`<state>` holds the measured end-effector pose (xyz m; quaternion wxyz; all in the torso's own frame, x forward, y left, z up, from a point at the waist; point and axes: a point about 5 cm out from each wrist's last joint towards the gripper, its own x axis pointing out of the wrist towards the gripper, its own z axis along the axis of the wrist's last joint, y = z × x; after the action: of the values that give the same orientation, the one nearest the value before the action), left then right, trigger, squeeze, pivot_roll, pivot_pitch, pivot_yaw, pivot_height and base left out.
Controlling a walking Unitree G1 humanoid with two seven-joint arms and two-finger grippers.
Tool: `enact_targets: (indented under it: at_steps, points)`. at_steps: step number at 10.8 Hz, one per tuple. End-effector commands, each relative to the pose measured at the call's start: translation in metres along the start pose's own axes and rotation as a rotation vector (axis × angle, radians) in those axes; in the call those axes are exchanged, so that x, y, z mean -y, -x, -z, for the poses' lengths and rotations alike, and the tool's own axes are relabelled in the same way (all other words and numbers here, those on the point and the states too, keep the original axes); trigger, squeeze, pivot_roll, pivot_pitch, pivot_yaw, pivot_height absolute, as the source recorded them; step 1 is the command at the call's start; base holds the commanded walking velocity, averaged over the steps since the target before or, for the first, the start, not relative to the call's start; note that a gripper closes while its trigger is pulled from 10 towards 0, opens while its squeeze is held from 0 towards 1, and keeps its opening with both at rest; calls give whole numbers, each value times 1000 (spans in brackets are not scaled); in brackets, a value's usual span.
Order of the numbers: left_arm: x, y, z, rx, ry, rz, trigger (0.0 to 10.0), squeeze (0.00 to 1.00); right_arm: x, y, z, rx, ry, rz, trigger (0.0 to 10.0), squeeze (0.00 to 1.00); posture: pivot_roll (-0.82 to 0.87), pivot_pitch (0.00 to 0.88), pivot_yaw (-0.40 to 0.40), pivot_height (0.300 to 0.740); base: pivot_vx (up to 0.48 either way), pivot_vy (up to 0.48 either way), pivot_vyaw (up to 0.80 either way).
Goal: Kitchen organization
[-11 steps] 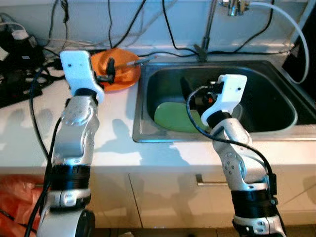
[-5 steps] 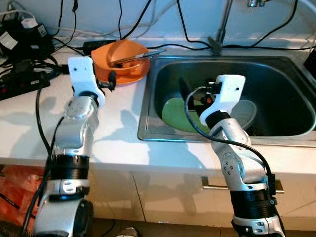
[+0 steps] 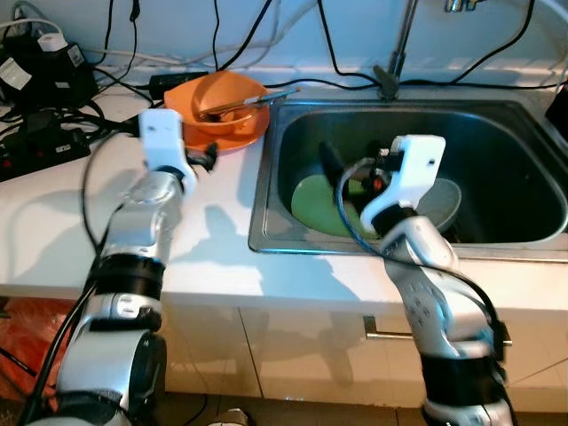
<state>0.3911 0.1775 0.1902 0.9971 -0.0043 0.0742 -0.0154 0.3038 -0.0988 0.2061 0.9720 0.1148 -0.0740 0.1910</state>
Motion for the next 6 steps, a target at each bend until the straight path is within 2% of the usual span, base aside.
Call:
enact_targets:
  at_steps: [1,2,4,6]
  points:
    - [4,-3,-7,8,-32,30,10000,0,-8,8,-5,-3,-2,-70,10000,0,80,110,74,740,0,0,0]
    - [6,-7,-5,-13,-57,54,10000,0,-11,21,-5,-41,7,-156,10000,0,63,128,83,740,0,0,0]
    - [8,-12,-5,-20,-74,74,10000,0,-13,45,-7,-104,6,-250,10000,0,26,160,98,740,0,0,0]
    - [9,-17,-12,-8,-88,83,10000,0,-15,75,-4,-211,21,-360,10000,0,-1,186,105,740,0,0,0]
